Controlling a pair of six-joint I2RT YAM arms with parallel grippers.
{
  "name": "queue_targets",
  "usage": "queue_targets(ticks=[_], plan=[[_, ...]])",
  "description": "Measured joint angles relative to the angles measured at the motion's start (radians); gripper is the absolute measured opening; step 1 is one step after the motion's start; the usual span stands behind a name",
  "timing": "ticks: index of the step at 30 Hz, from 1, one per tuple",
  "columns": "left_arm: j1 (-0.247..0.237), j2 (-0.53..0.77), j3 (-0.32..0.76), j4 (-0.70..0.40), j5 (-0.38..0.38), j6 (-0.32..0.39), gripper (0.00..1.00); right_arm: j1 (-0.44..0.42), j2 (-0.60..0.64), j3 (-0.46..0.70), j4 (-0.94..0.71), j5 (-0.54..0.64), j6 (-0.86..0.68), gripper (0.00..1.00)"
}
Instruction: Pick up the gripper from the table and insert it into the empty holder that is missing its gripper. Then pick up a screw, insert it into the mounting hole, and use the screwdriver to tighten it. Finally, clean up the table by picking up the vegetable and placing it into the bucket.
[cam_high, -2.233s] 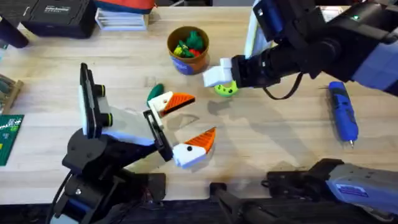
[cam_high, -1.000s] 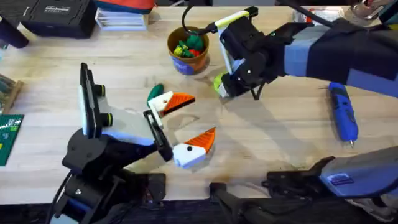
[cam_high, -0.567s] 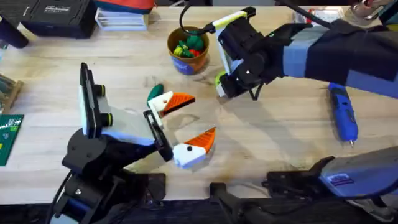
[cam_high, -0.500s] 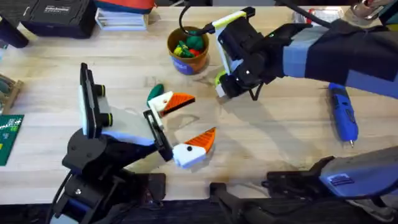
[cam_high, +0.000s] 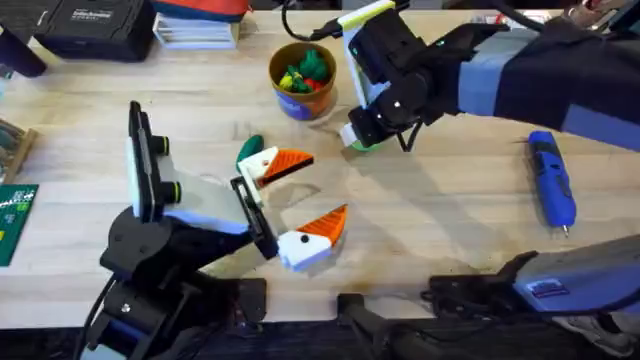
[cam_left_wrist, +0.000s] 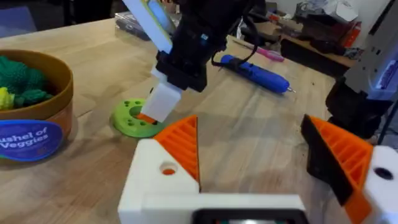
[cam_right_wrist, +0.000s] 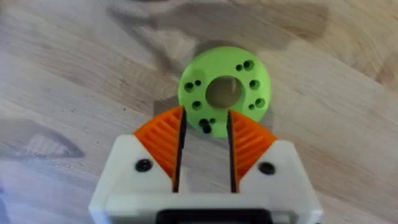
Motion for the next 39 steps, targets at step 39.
queue_targets(ticks=[39], plan=[[0.0, 0.0, 0.0, 0.0, 0.0, 0.0, 0.985, 0.002, 0.051, 0.01, -0.049, 0.007, 0.0, 0.085]])
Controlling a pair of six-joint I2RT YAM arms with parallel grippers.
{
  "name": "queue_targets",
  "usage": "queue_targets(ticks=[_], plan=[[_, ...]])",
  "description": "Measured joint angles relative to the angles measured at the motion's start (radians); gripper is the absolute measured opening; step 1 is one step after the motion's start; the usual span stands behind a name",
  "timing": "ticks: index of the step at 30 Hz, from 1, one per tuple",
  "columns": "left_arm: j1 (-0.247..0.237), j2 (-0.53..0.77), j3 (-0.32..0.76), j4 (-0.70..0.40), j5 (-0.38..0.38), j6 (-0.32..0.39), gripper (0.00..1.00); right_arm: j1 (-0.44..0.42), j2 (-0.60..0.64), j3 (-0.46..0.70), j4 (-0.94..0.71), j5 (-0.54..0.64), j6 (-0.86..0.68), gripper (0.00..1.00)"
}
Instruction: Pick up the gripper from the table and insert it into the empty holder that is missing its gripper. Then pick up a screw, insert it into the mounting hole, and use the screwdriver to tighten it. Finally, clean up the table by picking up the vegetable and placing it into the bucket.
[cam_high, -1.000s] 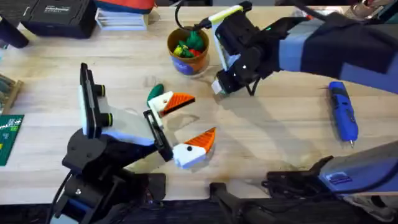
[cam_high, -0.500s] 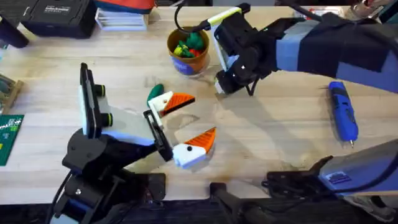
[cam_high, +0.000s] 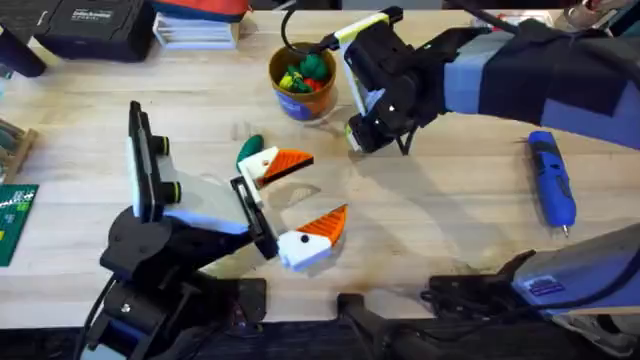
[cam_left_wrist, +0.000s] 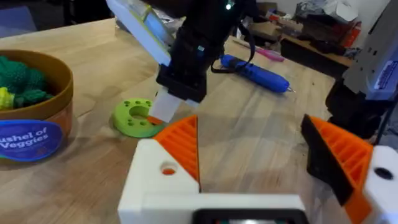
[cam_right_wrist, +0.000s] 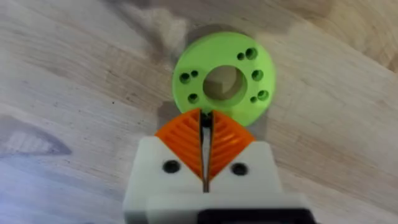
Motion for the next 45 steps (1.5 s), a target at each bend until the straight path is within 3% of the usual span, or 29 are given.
queue_targets(ticks=[2, 16, 27, 35, 36, 37, 45], plan=[[0.0, 0.0, 0.0, 0.0, 0.0, 0.0, 0.985, 0.0, 0.0, 0.003, -0.001, 0.001, 0.0, 0.011], [0.0, 0.0, 0.0, 0.0, 0.0, 0.0, 0.985, 0.0, -0.019, 0.033, -0.072, -0.007, 0.0, 0.006], [0.0, 0.0, 0.0, 0.0, 0.0, 0.0, 0.985, 0.016, -0.106, 0.297, -0.36, -0.007, -0.01, 0.006], [0.0, 0.0, 0.0, -0.003, 0.001, 0.004, 0.985, 0.211, -0.107, 0.55, -0.504, -0.007, -0.067, 0.006], [0.0, 0.0, 0.0, -0.003, 0.001, 0.008, 0.985, 0.239, -0.107, 0.564, -0.508, -0.008, -0.07, 0.006], [0.0, 0.0, 0.0, -0.004, 0.002, 0.031, 0.985, 0.321, -0.107, 0.579, -0.513, -0.008, -0.07, 0.006], [0.0, 0.0, 0.0, -0.007, 0.051, 0.141, 0.985, 0.461, -0.106, 0.579, -0.471, -0.078, -0.013, 0.006]])
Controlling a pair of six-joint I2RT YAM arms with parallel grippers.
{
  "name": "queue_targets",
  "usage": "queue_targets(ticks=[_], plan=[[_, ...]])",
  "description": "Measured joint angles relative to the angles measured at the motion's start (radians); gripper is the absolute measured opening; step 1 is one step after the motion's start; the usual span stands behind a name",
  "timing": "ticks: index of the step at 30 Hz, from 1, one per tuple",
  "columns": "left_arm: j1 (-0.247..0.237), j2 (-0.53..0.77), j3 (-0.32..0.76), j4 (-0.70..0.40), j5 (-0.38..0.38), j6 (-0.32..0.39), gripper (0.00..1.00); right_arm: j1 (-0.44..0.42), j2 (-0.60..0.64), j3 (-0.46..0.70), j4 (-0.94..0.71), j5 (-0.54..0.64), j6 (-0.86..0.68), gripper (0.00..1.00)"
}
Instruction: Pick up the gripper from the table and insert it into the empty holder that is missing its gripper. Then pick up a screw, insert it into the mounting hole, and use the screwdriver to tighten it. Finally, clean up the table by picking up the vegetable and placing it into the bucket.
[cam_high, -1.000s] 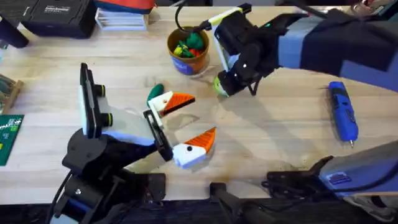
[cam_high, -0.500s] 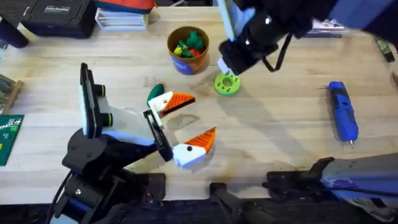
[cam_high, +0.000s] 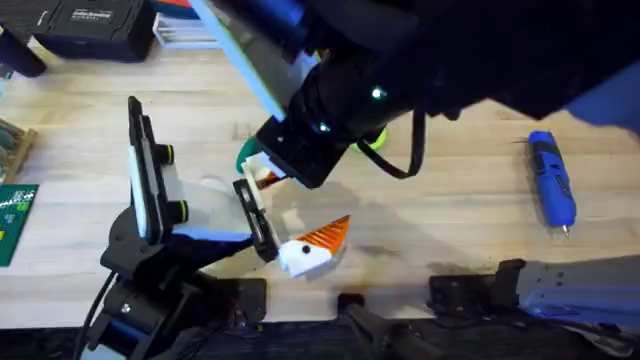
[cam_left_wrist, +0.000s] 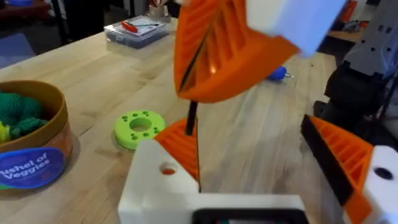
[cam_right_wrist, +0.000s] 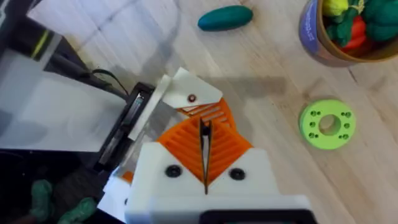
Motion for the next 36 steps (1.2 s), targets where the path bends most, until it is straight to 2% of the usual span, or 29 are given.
queue_targets(ticks=[13, 36], plan=[[0.0, 0.0, 0.0, -0.001, 0.024, 0.034, 0.985, 0.008, 0.028, 0.0, 0.051, -0.007, 0.049, 0.006], [0.0, 0.003, 0.0, -0.003, 0.027, 0.034, 0.986, 0.025, 0.088, 0.002, 0.039, -0.007, 0.052, 0.006]])
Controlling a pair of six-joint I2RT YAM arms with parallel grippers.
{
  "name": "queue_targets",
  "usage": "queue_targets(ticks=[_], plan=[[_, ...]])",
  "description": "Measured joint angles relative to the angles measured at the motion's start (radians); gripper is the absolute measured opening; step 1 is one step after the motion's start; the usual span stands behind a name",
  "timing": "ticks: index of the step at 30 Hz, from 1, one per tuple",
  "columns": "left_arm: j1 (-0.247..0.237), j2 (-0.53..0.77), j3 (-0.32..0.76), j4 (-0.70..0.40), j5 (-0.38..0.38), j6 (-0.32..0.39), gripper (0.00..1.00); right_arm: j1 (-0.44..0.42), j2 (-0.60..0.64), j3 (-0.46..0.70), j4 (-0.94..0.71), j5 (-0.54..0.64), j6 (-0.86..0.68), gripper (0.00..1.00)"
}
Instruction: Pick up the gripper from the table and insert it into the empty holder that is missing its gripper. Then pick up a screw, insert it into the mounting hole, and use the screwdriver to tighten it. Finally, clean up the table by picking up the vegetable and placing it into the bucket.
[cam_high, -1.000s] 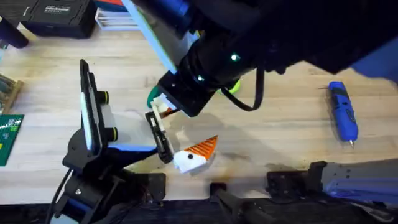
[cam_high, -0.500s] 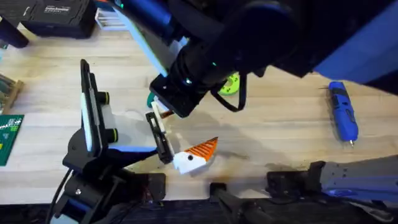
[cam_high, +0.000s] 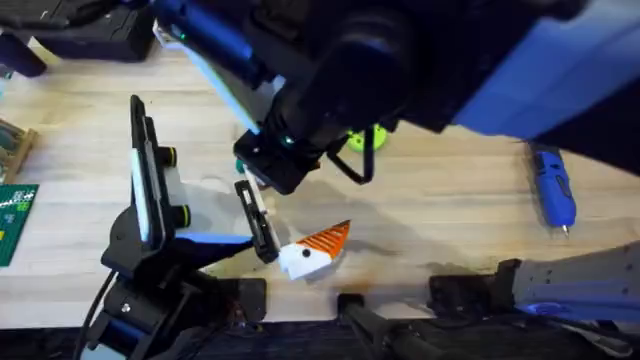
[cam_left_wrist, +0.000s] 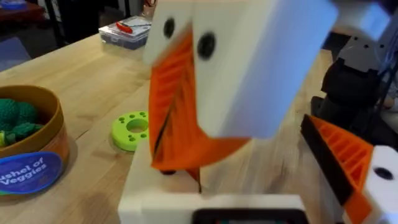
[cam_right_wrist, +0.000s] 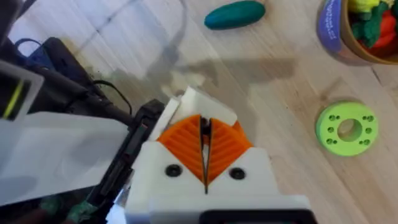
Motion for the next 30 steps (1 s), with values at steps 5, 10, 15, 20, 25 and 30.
queue_targets(ticks=[5, 10, 15, 20, 25, 30], plan=[[0.0, 0.002, 0.0, 0.0, -0.001, -0.004, 0.985, 0.013, 0.012, 0.001, 0.005, 0.007, 0.0, 0.006], [0.0, 0.002, 0.0, 0.0, -0.001, -0.004, 0.985, 0.022, 0.011, 0.001, 0.01, 0.012, 0.0, 0.006], [0.0, 0.002, 0.0, 0.0, -0.004, -0.005, 0.985, 0.024, 0.011, 0.003, 0.006, 0.023, 0.017, 0.478], [0.001, 0.002, 0.0, 0.001, 0.001, 0.0, 0.985, 0.017, -0.04, 0.01, -0.006, 0.052, 0.052, 0.991], [0.001, 0.002, 0.0, 0.001, 0.002, 0.002, 0.985, -0.014, -0.097, 0.01, -0.074, 0.056, 0.074, 0.994], [0.001, 0.002, 0.0, 0.001, 0.002, 0.004, 0.985, -0.096, -0.17, -0.025, -0.107, 0.056, 0.087, 0.994]])
